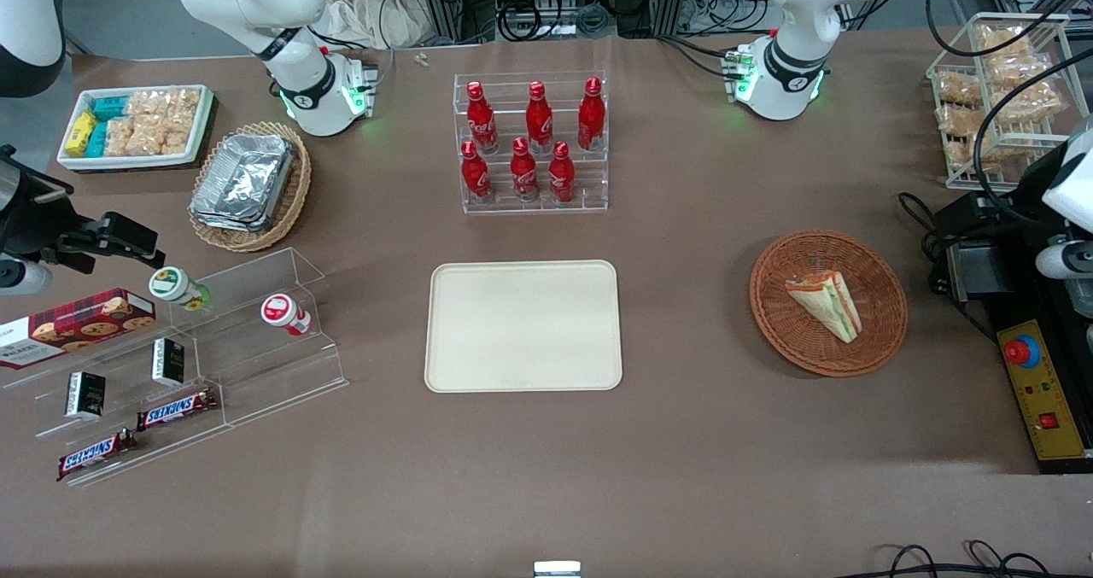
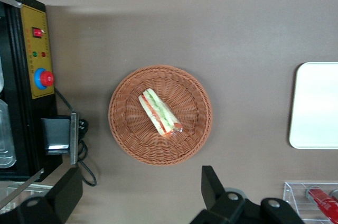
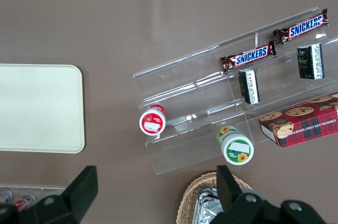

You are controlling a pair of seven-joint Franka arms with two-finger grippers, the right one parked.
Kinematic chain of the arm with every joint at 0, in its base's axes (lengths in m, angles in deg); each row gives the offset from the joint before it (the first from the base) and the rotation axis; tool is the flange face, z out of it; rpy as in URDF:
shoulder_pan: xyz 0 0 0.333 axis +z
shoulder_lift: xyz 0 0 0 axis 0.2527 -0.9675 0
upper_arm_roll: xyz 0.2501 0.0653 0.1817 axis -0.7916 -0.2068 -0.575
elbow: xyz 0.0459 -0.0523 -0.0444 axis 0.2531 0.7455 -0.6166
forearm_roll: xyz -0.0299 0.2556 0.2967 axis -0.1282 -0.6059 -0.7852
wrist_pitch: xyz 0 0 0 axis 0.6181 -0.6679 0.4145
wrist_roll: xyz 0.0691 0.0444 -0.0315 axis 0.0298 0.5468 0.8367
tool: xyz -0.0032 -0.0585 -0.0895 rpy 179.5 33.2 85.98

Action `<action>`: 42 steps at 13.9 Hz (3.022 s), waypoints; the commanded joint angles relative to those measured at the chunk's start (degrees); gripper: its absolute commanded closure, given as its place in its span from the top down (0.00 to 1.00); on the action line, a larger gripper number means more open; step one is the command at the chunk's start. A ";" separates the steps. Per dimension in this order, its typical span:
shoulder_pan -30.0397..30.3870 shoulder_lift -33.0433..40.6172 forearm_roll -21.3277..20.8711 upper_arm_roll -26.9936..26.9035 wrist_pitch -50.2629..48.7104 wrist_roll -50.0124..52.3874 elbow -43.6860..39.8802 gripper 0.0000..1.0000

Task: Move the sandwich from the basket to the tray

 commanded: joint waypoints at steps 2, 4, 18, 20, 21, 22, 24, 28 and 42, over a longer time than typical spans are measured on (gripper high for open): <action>0.10 0.26 -1.97 0.26 -1.07 -0.81 -0.05 1.00; 0.09 0.17 -2.06 0.26 -1.07 -0.90 -0.05 1.00; 1.06 0.87 -1.88 0.26 2.26 2.87 8.72 1.00; 1.06 2.62 -1.45 0.26 7.08 3.66 14.95 1.00; 1.06 3.50 -1.36 0.26 9.72 5.06 18.03 1.00; 1.06 4.03 -1.44 0.26 12.00 6.73 20.67 1.00; 1.06 3.95 -0.92 0.17 14.22 7.71 23.58 1.00; 2.82 3.42 0.66 0.17 19.04 7.80 30.51 1.00; 6.07 -3.52 5.68 0.26 41.19 17.37 45.04 1.00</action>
